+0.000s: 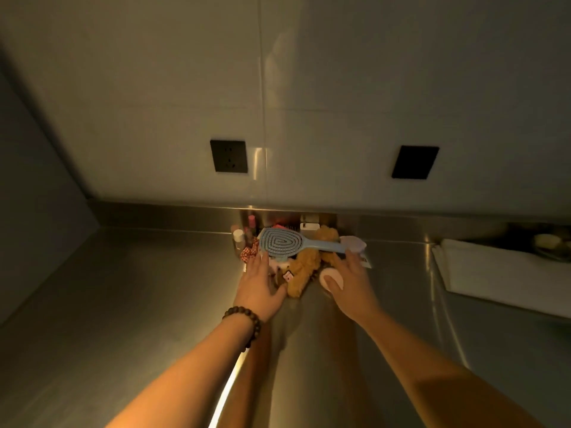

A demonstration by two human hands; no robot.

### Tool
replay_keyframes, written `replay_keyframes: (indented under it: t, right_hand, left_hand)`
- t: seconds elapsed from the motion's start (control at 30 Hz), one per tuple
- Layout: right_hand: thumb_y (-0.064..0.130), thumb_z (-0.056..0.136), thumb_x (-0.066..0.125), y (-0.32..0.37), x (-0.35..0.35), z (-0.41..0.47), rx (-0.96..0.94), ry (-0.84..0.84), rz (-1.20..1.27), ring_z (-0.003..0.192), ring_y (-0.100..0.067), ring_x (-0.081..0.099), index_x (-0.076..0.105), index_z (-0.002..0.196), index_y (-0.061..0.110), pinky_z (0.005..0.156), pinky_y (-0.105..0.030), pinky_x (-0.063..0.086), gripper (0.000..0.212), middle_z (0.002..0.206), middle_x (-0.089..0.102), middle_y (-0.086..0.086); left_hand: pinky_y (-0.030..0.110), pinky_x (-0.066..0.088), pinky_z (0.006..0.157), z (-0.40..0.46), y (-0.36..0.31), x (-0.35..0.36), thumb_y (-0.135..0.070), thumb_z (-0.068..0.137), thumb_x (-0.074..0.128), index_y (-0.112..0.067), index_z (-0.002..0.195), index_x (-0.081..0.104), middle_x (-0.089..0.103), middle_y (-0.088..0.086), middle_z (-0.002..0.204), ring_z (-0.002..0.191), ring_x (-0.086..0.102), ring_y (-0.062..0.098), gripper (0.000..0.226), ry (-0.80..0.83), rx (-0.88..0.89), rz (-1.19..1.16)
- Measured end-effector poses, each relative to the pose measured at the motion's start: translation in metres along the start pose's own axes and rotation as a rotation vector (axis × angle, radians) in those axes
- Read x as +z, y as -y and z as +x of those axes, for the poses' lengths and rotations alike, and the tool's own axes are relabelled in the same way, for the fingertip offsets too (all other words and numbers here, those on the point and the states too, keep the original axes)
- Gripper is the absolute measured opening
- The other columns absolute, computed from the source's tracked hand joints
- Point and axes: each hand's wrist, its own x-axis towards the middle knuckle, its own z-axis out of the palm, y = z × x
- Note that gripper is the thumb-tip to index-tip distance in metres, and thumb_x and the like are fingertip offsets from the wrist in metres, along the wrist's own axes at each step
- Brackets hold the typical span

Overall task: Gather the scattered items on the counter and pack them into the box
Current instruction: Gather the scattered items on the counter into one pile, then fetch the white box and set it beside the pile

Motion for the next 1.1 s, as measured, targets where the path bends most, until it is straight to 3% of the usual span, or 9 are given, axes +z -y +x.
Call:
replay_keyframes:
  t: [0.1, 0.23, 0.63, 0.8, 1.1]
  right_hand:
    - [0.040, 0.093, 0.051, 0.012, -0.005, -0.045, 0.033, 0.004, -0.003, 0.144, -0.028, 0.016, 0.032, 0.146, 0.023, 0.116, -0.046, 0.021, 0.058, 0.156, 0.020, -0.008]
    - [0.049, 0.095, 0.041, 0.021, -0.008, -0.107, 0.111, 0.064, -0.078, 0.147, -0.022, 0.002, 0.023, 0.148, 0.024, 0.117, -0.043, 0.006, 0.062, 0.160, 0.010, -0.003]
    - [0.050, 0.095, 0.039, 0.016, -0.043, -0.231, 0.271, -0.010, -0.072, 0.146, -0.017, 0.001, 0.026, 0.146, 0.030, 0.115, -0.039, 0.003, 0.057, 0.159, 0.010, 0.000]
    - [0.048, 0.095, 0.041, -0.028, -0.085, -0.295, 0.413, -0.120, -0.036, 0.146, -0.021, 0.007, 0.037, 0.143, 0.023, 0.118, -0.040, 0.011, 0.055, 0.159, 0.013, -0.005]
    - [0.038, 0.097, 0.045, -0.120, -0.196, -0.439, 0.773, -0.301, -0.092, 0.140, -0.028, 0.027, 0.039, 0.141, 0.019, 0.114, -0.043, 0.026, 0.048, 0.155, 0.023, -0.009]
  left_hand:
    - [0.037, 0.014, 0.117, -0.042, -0.003, -0.002, -0.051, 0.083, 0.051, -0.019, 0.150, 0.005, 0.008, 0.005, 0.158, 0.144, 0.008, 0.020, 0.087, -0.017, 0.045, 0.035]
    - [0.035, 0.013, 0.116, -0.101, -0.008, 0.000, -0.056, 0.084, 0.046, -0.019, 0.149, 0.009, 0.015, 0.006, 0.156, 0.143, 0.014, 0.022, 0.083, -0.009, 0.051, 0.092]
    - [0.038, 0.014, 0.117, -0.201, -0.052, 0.017, -0.060, 0.087, 0.041, -0.021, 0.149, 0.010, 0.016, 0.002, 0.157, 0.143, 0.012, 0.020, 0.080, 0.091, 0.093, 0.093]
    - [0.038, 0.013, 0.117, -0.218, -0.117, 0.057, -0.058, 0.088, 0.043, -0.022, 0.149, 0.008, 0.013, 0.002, 0.157, 0.144, 0.011, 0.019, 0.080, 0.236, 0.202, 0.065]
    - [0.035, 0.013, 0.116, -0.285, -0.274, 0.153, -0.052, 0.090, 0.047, -0.017, 0.150, 0.011, 0.016, 0.005, 0.156, 0.143, 0.012, 0.021, 0.078, 0.449, 0.523, -0.035]
